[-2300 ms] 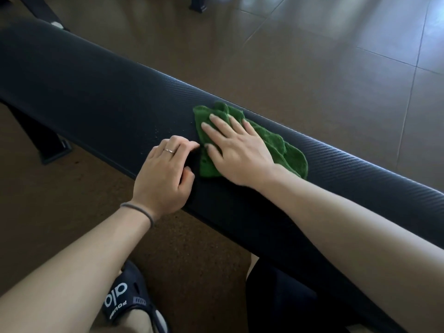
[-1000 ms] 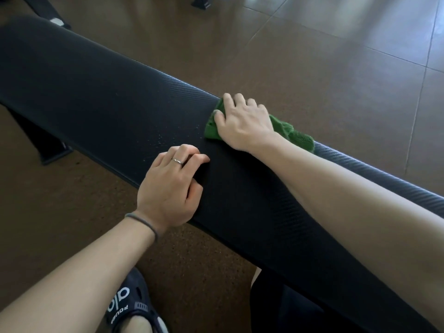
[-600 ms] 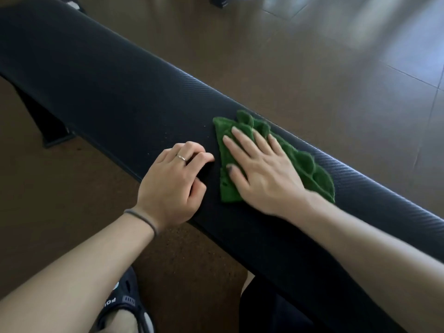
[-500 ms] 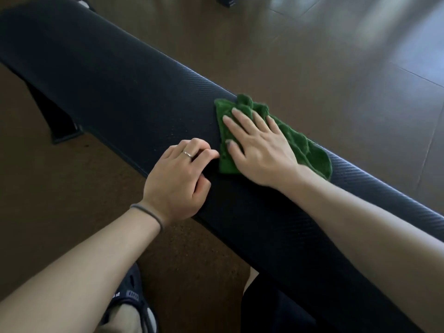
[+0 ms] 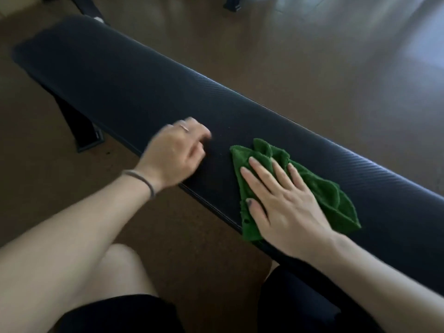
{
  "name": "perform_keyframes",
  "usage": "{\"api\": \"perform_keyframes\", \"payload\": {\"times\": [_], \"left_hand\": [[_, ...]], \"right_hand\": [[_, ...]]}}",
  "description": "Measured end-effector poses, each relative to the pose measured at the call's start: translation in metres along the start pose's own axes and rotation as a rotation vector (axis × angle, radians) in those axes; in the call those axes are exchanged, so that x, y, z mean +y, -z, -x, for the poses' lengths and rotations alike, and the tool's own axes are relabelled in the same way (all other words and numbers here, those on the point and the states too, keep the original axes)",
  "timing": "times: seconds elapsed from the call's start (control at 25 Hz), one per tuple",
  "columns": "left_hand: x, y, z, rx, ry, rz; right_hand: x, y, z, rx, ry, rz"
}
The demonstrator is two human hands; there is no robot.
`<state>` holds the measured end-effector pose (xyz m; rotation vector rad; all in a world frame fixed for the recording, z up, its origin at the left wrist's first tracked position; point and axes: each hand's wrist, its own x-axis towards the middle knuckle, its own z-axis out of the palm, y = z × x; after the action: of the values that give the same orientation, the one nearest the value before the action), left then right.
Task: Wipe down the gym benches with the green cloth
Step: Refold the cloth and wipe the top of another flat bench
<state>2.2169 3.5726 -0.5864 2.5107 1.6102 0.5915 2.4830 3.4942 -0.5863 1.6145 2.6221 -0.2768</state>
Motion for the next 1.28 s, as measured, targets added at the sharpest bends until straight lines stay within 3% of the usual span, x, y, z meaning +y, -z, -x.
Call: {"api": "perform_keyframes", "payload": {"times": [0.16, 0.32, 0.48, 0.68, 0.84, 1.0, 1.28], "left_hand": [[-0.098, 0.023, -0.021, 0.057, 0.221, -0.154], [-0.114, 0.007, -0.022, 0.073, 0.174, -0.075], [-0.118, 0.011, -0.016, 0.082, 0.142, -0.051], [-0.119, 0.008, -0.011, 0.061, 0.117, -0.032], [-0.118, 0.008, -0.012, 0.07, 0.098, 0.001], [-0.12, 0.012, -0.012, 0.073, 0.094, 0.0], [-0.121, 0.01, -0.012, 0.073, 0.084, 0.032]], "right_hand": [[-0.009, 0.004, -0.086, 0.09, -0.177, -0.023], [-0.009, 0.009, -0.156, 0.098, -0.354, -0.053], [-0.05, 0.01, -0.137, 0.097, -0.469, -0.108], [-0.152, -0.002, -0.077, 0.019, -0.385, -0.098], [-0.136, 0.004, -0.127, 0.053, -0.317, -0.087], [-0.128, 0.009, -0.183, 0.082, -0.399, -0.112], [-0.181, -0.011, -0.107, 0.084, -0.399, -0.091]]}}
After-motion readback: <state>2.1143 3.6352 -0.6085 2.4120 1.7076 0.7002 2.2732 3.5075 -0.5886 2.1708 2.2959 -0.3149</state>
